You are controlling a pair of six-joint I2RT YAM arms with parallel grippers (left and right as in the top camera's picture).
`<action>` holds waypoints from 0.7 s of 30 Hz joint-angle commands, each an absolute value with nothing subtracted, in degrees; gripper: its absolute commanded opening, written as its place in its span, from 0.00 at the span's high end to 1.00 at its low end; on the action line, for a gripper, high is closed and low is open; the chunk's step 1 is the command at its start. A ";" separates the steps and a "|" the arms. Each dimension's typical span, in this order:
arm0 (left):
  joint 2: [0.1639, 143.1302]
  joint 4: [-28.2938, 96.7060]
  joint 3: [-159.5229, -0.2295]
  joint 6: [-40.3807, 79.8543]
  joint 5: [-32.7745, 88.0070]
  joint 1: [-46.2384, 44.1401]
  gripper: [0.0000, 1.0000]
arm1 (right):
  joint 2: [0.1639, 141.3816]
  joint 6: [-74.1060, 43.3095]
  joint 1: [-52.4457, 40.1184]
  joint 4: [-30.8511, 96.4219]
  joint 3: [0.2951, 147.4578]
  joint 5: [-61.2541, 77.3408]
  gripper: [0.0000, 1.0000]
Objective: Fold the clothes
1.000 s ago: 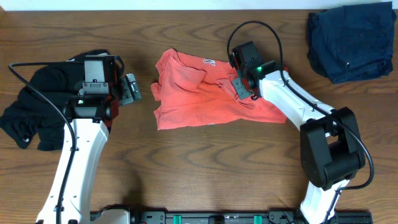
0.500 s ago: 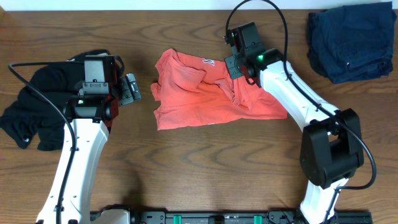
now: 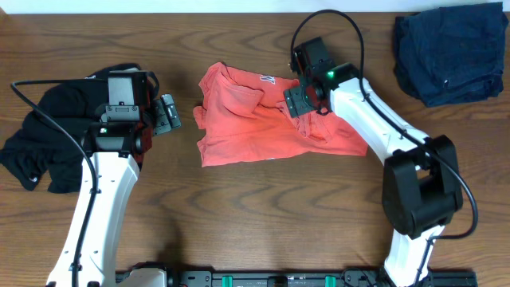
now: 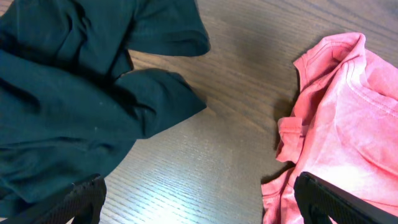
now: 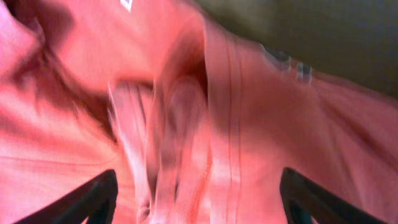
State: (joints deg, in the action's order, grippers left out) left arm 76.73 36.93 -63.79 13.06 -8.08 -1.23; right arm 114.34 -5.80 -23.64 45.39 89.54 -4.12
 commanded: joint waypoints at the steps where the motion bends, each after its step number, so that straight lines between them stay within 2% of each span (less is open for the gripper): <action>1: 77.17 36.84 -64.36 12.08 -8.56 -1.04 0.02 | 111.11 -11.53 -25.78 50.19 90.26 -4.05 0.28; 3: 77.17 36.84 -64.36 12.08 -8.56 -1.04 0.02 | 111.13 -13.87 -26.59 53.30 89.12 -4.58 0.35; 12: 77.17 36.86 -64.36 12.08 -8.56 -1.04 0.02 | 111.13 -25.43 -30.09 54.89 82.04 -12.67 0.48; 21: 77.17 36.86 -64.34 12.10 -8.54 -1.04 0.02 | 111.15 -28.69 -29.65 50.39 76.93 -21.06 0.51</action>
